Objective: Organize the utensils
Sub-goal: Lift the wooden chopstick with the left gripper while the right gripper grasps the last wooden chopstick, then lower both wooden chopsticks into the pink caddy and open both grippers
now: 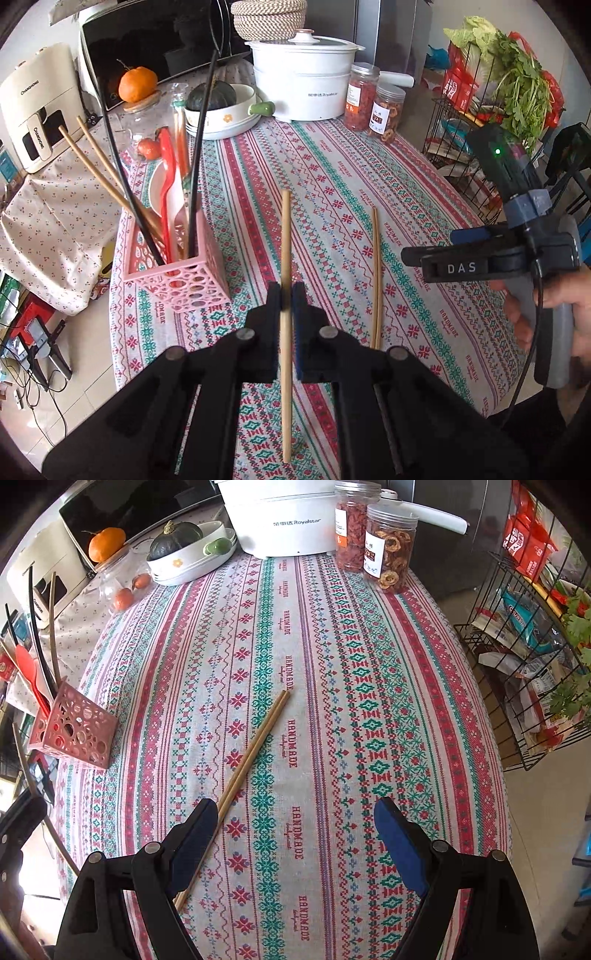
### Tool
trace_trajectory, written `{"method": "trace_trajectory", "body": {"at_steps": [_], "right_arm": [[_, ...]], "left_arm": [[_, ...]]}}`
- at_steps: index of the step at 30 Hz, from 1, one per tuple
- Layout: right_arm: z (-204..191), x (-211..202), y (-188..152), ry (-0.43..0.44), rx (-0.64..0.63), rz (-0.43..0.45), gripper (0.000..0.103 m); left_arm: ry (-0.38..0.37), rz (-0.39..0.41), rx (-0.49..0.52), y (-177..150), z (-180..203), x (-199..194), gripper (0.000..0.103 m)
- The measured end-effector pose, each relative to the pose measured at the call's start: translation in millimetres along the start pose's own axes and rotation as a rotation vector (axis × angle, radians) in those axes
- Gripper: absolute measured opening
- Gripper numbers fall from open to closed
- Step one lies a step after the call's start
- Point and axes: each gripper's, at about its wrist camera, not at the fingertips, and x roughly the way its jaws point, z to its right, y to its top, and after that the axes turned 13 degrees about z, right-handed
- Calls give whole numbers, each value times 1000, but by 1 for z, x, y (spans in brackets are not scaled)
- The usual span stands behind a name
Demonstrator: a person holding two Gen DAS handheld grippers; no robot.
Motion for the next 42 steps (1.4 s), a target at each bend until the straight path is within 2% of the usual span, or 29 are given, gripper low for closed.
{"method": "trace_trajectory", "body": {"at_steps": [7, 12, 16, 18, 20, 21, 24, 25, 26, 31, 42], "right_arm": [[-24, 39, 5, 17, 1, -57, 88], [-35, 61, 10, -30, -17, -56, 88], [-46, 72, 11, -80, -83, -41, 85], [-52, 72, 13, -70, -105, -23, 77], [-57, 72, 14, -57, -119, -16, 62], [-62, 71, 14, -51, -126, -12, 58], [-70, 67, 12, -22, -147, -1, 23], [-72, 66, 12, -10, -143, -2, 15], [-74, 66, 11, -2, -130, -6, 11], [-81, 50, 2, 37, -126, 27, 9], [-96, -38, 4, 204, -125, 304, 9]], "left_arm": [[1, 29, -33, -13, -25, -20, 7], [8, 32, -79, -20, -47, -30, 7], [13, 39, -106, -21, -58, -35, 7], [15, 42, -117, -22, -61, -37, 7], [17, 45, -126, -23, -65, -39, 7], [18, 47, -129, -23, -66, -39, 7], [21, 53, -134, -24, -68, -41, 7], [23, 55, -135, -24, -68, -42, 7], [27, 58, -138, -24, -70, -43, 7], [40, 86, -161, -24, -77, -51, 7], [89, 239, -209, -11, -93, -87, 7]]}}
